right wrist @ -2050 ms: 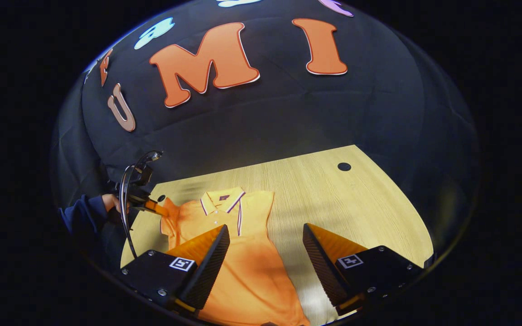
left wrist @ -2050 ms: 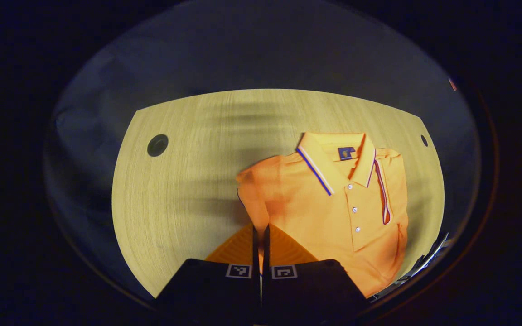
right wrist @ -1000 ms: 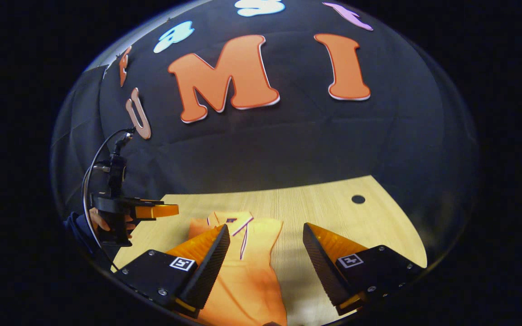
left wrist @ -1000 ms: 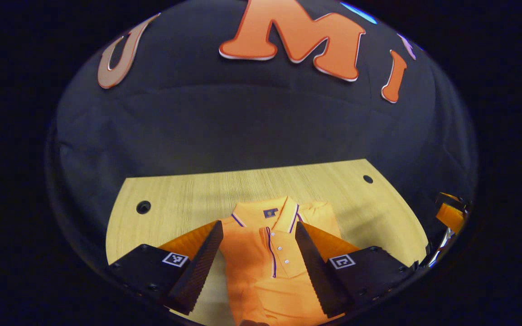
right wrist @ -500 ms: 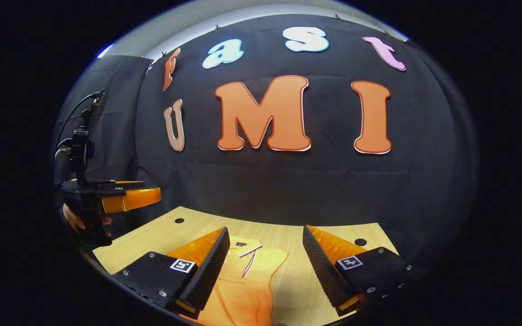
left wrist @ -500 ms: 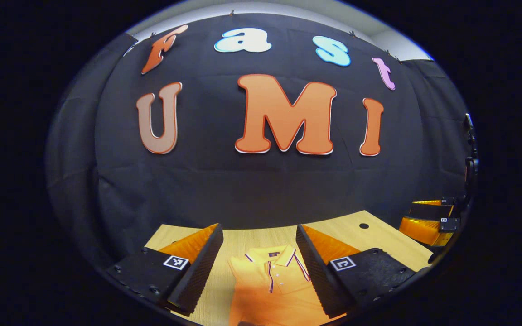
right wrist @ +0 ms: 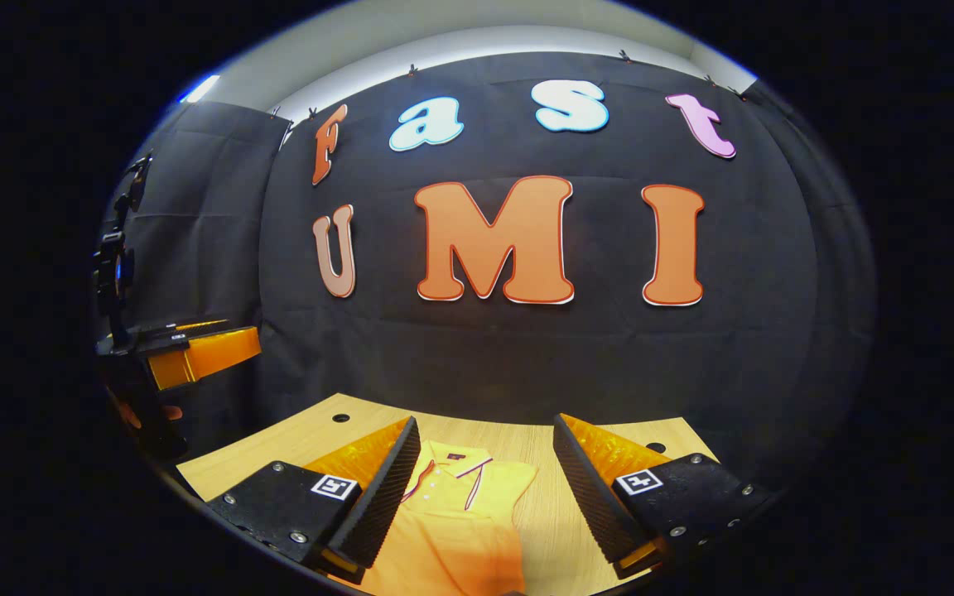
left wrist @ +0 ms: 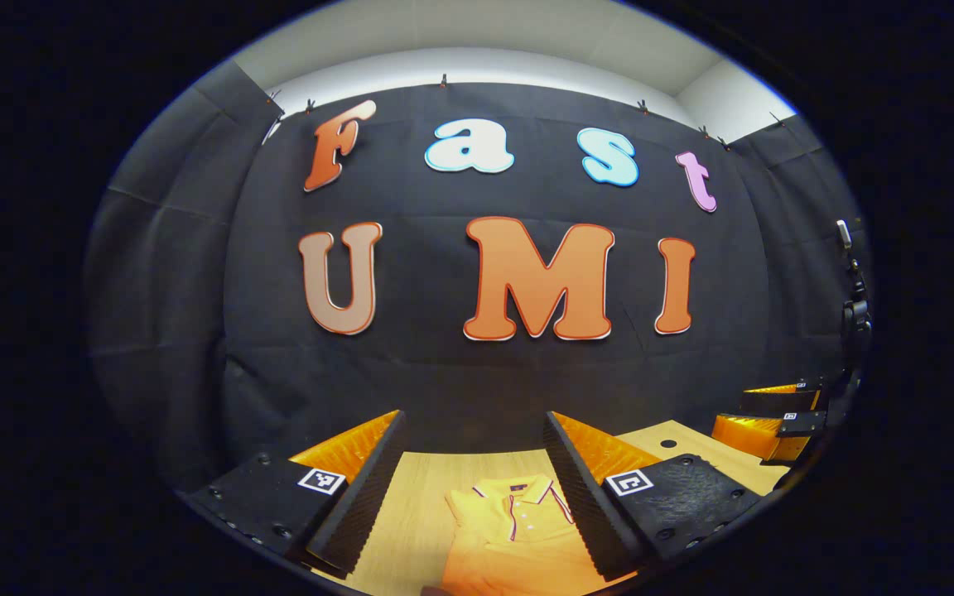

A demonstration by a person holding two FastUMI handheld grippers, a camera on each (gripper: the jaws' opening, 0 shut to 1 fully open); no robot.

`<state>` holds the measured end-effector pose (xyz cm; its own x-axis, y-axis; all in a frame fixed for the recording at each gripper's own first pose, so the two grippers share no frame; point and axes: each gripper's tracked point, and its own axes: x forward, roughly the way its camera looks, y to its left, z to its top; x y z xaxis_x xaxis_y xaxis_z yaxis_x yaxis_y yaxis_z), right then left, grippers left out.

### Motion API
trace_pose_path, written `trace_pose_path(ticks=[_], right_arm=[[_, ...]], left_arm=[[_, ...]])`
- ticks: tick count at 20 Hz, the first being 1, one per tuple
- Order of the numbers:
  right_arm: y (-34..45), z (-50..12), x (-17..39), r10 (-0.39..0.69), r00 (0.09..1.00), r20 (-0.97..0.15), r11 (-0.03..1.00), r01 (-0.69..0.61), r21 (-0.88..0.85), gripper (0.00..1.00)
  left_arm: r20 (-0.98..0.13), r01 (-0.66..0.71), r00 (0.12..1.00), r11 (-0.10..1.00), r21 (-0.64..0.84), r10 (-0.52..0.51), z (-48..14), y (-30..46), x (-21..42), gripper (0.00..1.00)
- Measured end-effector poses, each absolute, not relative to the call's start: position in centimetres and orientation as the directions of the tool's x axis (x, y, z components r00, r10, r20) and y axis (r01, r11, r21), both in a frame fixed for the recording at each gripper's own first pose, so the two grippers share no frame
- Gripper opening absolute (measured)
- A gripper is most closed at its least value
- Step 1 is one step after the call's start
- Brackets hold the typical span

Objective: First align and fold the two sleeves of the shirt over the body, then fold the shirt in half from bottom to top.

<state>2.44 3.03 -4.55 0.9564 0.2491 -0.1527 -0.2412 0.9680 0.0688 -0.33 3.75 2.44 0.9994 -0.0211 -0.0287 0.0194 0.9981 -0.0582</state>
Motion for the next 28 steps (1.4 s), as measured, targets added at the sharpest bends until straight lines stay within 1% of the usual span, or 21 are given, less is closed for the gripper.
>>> trace_pose_path(ticks=[2,4,6,12,16,18,21,24,28], right_arm=[[3.4,-4.2,1.7,0.228,0.964,-0.135,0.973,-0.221,0.066,0.98],[3.5,-3.7,0.3,0.214,0.969,-0.122,0.976,-0.207,0.063,0.98],[3.5,-3.4,-1.0,0.198,0.973,-0.117,0.980,-0.193,0.056,0.98],[3.0,-4.1,-5.3,0.158,0.977,-0.142,0.986,-0.149,0.072,0.98],[1.1,-5.9,-7.6,0.117,0.976,-0.186,0.993,-0.114,0.029,0.98],[-0.1,-8.0,-8.8,0.114,0.962,-0.249,0.993,-0.117,0.004,0.98],[-1.5,-10.5,-10.1,0.125,0.941,-0.314,0.992,-0.128,0.014,0.98],[-2.3,-13.2,-11.3,0.142,0.906,-0.398,0.990,-0.138,0.037,0.98],[-2.5,-15.6,-11.9,0.162,0.874,-0.458,0.986,-0.162,0.039,0.98]], left_arm=[[0.029,0.008,1.000,0.999,-0.043,-0.007,3.8,4.3,-2.6,0.98],[0.076,0.041,0.996,0.999,-0.022,-0.039,4.3,4.1,-4.5,0.98],[0.051,0.067,0.996,0.998,0.006,-0.067,3.2,3.6,-6.1,0.98],[-0.013,0.109,0.994,0.993,-0.034,-0.109,1.0,3.0,-10.7,0.97],[-0.101,0.101,0.990,0.995,-0.026,-0.103,-1.9,3.1,-12.9,0.97],[-0.165,0.079,0.983,0.997,-0.005,-0.079,-4.1,3.2,-14.1,0.97],[-0.258,0.061,0.964,0.998,-0.001,-0.059,-7.3,2.8,-14.8,0.97],[-0.369,0.057,0.927,0.998,-0.014,-0.058,-10.6,2.3,-15.3,0.98],[-0.453,0.049,0.890,0.999,0.004,-0.042,-13.3,2.3,-15.9,0.98]])
